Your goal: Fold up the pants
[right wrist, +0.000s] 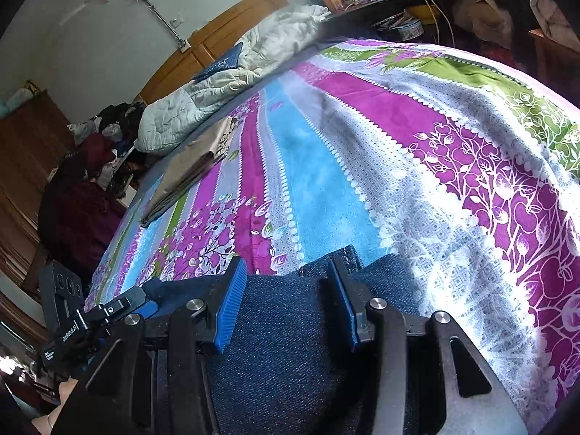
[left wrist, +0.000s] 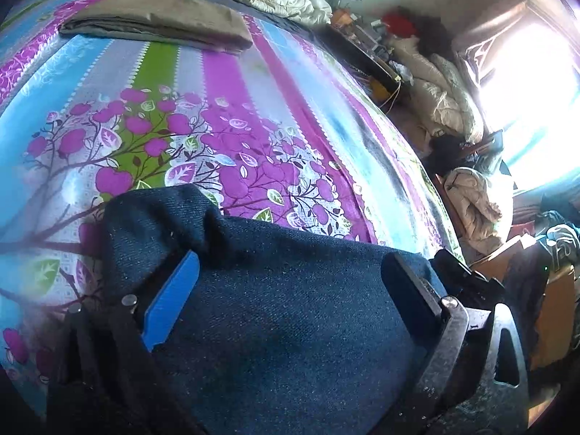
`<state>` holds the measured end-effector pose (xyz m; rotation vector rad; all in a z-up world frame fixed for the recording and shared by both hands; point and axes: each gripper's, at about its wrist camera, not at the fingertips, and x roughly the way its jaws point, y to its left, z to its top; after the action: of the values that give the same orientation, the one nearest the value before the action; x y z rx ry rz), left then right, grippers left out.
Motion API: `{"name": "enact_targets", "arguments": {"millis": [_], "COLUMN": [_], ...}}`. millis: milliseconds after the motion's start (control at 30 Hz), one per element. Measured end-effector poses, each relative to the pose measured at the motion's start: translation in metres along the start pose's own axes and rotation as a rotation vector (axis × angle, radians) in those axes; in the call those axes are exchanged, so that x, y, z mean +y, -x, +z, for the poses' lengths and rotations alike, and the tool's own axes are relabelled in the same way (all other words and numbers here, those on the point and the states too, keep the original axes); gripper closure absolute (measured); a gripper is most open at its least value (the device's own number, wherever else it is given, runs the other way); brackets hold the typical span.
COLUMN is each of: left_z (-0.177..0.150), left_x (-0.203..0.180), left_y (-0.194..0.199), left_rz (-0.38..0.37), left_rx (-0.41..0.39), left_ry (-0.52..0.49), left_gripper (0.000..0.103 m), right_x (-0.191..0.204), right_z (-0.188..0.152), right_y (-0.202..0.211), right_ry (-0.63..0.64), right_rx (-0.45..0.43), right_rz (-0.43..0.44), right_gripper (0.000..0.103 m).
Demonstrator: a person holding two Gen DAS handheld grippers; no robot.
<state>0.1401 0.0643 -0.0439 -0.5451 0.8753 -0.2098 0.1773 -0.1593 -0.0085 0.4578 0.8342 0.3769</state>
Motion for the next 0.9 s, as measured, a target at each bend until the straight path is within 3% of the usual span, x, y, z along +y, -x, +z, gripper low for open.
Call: {"name": "enact_targets", "arguments": {"millis": [100,133,167,233,333,433,567,700,767,833,900], "left_z": [0.002,0.002,0.0,-0.008,-0.021,-0.038,-0.054,-0.059,-0.058,-0.053,-0.046], "left_x": [0.018,0.023,0.026,0.031,0.041,0.05,0.057,0.064,0.063,0.059,0.055], "left_y": [0.023,0.028,0.037,0.062,0.103,0.124,0.121,0.111,0.106,0.098,0.093], "left_rz": [0.027,0.047,0.092,0.307,0.263,0.243,0.145,-0.044,-0.071,-0.075,-0.07], "left_rx": [-0.043,-0.058,-0.068,-0.101,-0.159,-0.153,-0.078,0.023,0.058,0.09,0.107], "left_ry": [-0.001,-0.02,-0.066,-0.169,-0.181,-0.155,-0.041,0.082,0.078,0.033,0.006], "left_gripper": [0.017,0.029,0.029,0.018,0.01,0.006,0.006,0.006,0.006,0.006,0.006], "right_x": [-0.003,-0.005,-0.006,-0.007,-0.007,-0.006,-0.014,-0.025,-0.031,-0.036,-0.038], "right_z": [-0.001,-0.001,-0.001,-0.004,-0.019,-0.044,-0.076,-0.091,-0.087,-0.078,-0.067], "right_y": [0.008,0.014,0.021,0.041,0.08,0.115,0.136,0.144,0.143,0.136,0.123], "right_ry": [-0.006,-0.016,-0.022,-0.02,-0.022,-0.003,0.044,0.134,0.168,0.195,0.217], "right_rx": [-0.028,-0.046,-0.058,-0.079,-0.097,-0.092,-0.016,0.036,0.062,0.114,0.158], "right_rz": [-0.024,-0.034,-0.045,-0.055,-0.03,-0.013,-0.028,-0.066,-0.05,0.024,0.054], "right_gripper": [0.054,0.054,0.053,0.053,0.053,0.052,0.052,0.05,0.046,0.038,0.037]}}
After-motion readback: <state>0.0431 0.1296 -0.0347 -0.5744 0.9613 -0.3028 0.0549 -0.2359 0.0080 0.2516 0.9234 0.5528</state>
